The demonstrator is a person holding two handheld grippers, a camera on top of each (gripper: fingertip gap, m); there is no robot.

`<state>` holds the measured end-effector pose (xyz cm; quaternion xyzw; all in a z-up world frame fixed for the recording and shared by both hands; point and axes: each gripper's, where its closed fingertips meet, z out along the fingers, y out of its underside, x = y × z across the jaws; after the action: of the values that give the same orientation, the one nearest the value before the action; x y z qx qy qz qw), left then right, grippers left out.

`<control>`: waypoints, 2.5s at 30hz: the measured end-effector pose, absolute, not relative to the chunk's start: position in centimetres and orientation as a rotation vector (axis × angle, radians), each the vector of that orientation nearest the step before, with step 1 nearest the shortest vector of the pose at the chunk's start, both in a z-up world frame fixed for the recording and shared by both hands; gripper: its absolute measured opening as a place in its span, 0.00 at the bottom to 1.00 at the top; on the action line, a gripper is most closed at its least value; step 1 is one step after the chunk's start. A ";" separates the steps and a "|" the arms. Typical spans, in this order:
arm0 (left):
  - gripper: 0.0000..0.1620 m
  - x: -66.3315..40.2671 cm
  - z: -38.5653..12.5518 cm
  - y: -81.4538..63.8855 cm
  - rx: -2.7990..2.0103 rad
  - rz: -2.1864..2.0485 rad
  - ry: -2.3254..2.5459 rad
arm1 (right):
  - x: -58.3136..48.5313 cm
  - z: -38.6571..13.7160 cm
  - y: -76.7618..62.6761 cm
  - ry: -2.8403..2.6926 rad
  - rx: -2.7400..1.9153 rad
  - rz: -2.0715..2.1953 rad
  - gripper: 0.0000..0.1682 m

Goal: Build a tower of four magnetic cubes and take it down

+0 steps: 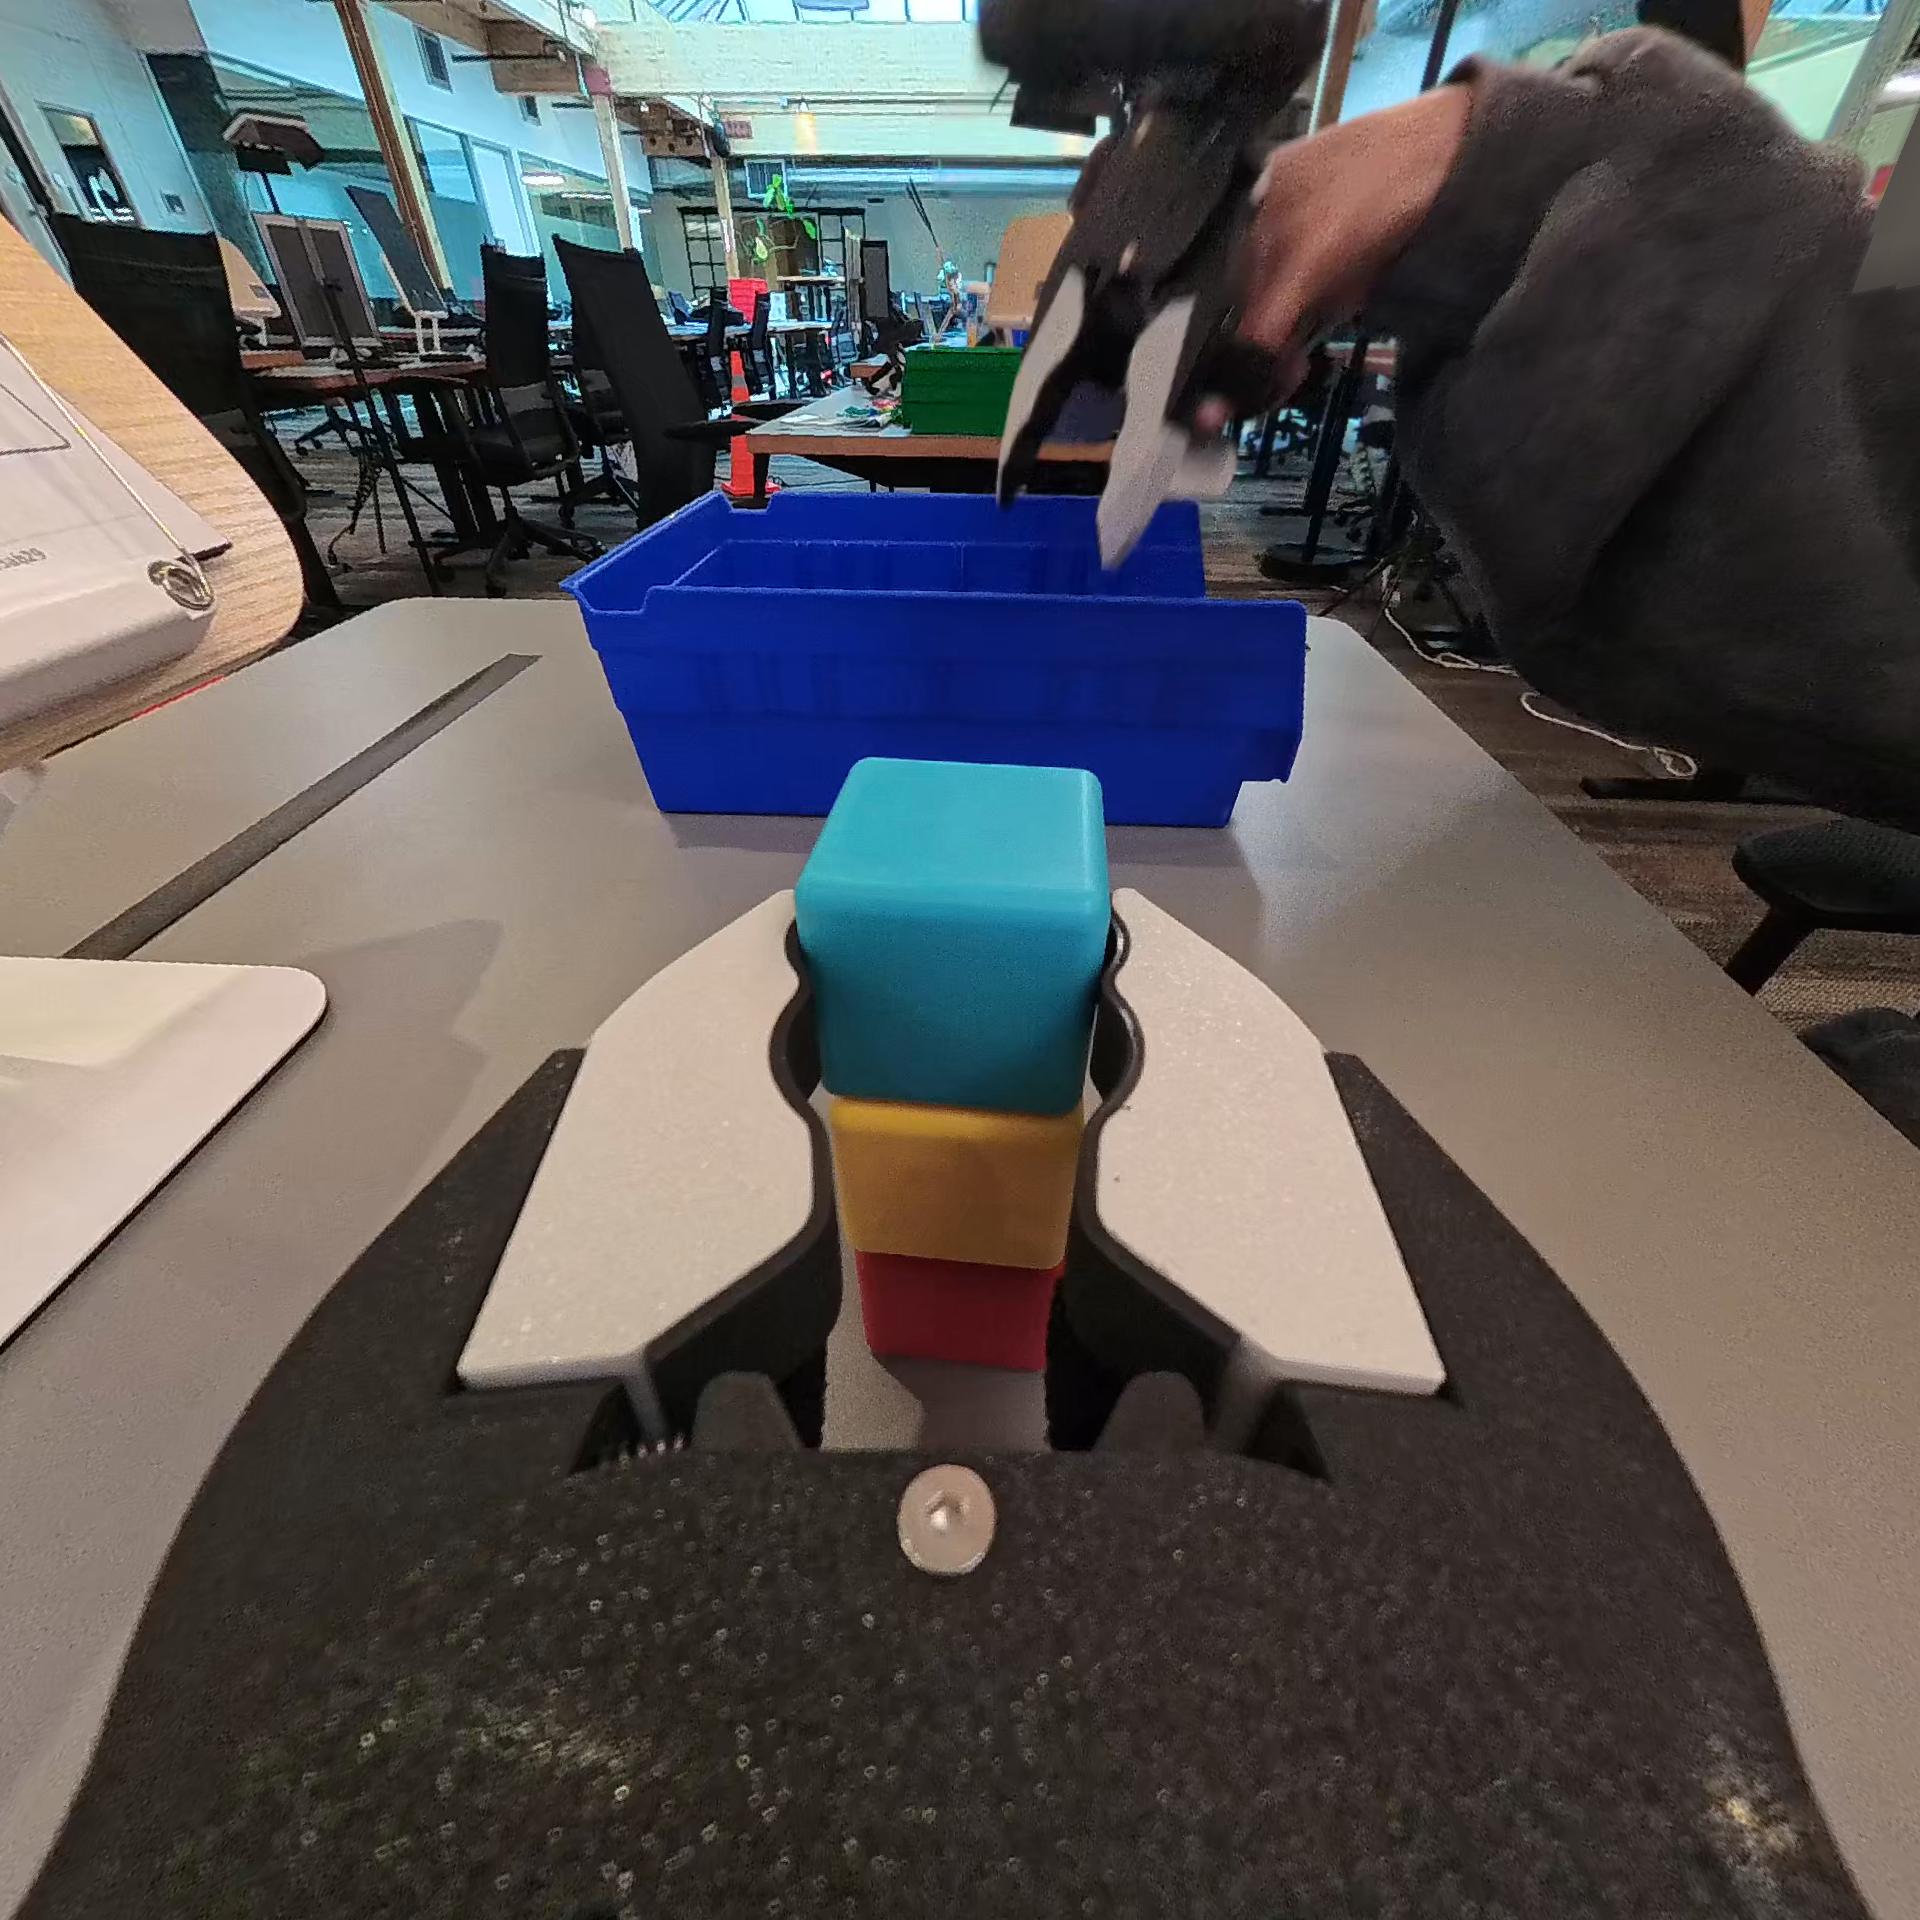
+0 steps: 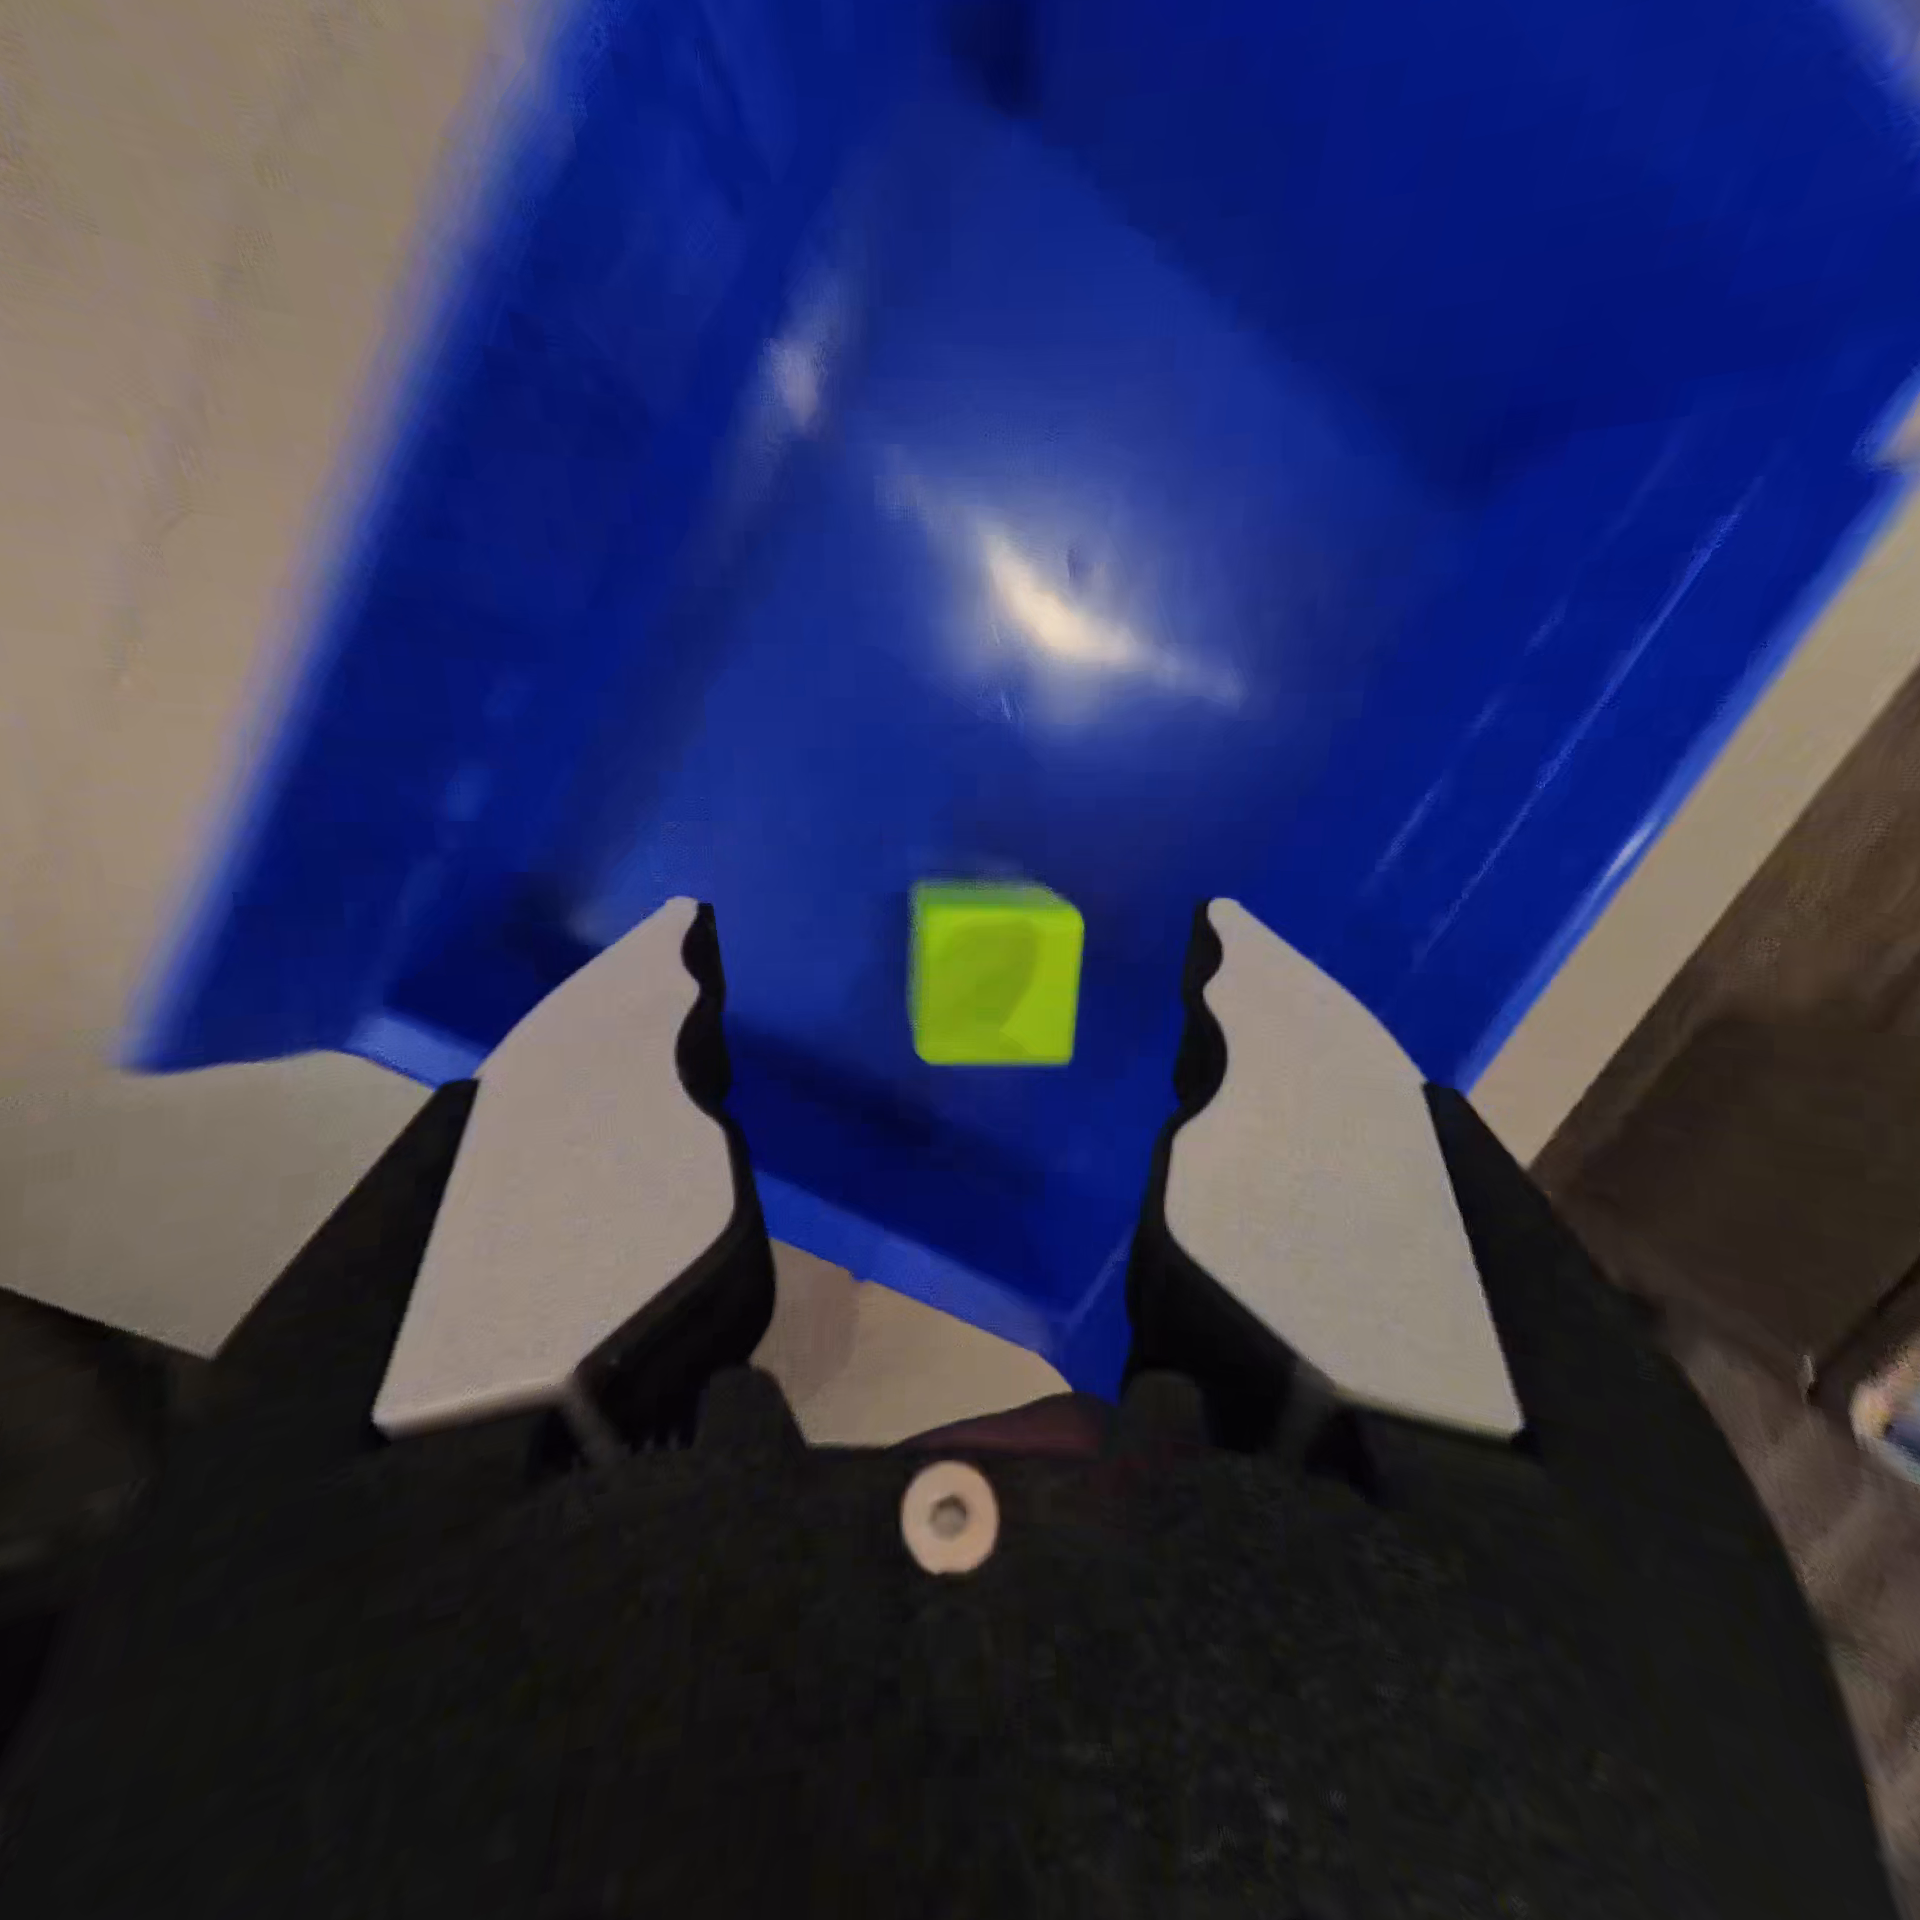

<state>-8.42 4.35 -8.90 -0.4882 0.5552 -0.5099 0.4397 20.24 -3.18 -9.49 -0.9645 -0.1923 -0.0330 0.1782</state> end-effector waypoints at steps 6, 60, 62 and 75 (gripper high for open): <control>0.30 -8.4 -8.9 4.3 -1.210 -1.269 1.382 | 4.4 0.5 -3.2 -0.648 -2.005 0.399 0.43; 0.31 -9.5 -14.3 3.7 -1.489 -1.023 1.653 | -8.5 -7.6 2.6 -0.669 -1.604 0.677 0.40; 0.31 -9.5 -14.3 3.6 -1.485 -1.023 1.658 | -9.1 -8.6 4.0 -0.694 -1.601 0.728 0.44; 0.31 -9.5 -14.3 3.6 -1.490 -1.038 1.659 | -11.7 -9.0 4.8 -0.854 -1.508 1.013 0.31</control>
<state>-9.50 3.59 -14.34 -0.5710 0.6356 -0.3978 0.3343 -11.68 4.78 -8.97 -0.6336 -0.3590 0.4256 0.5372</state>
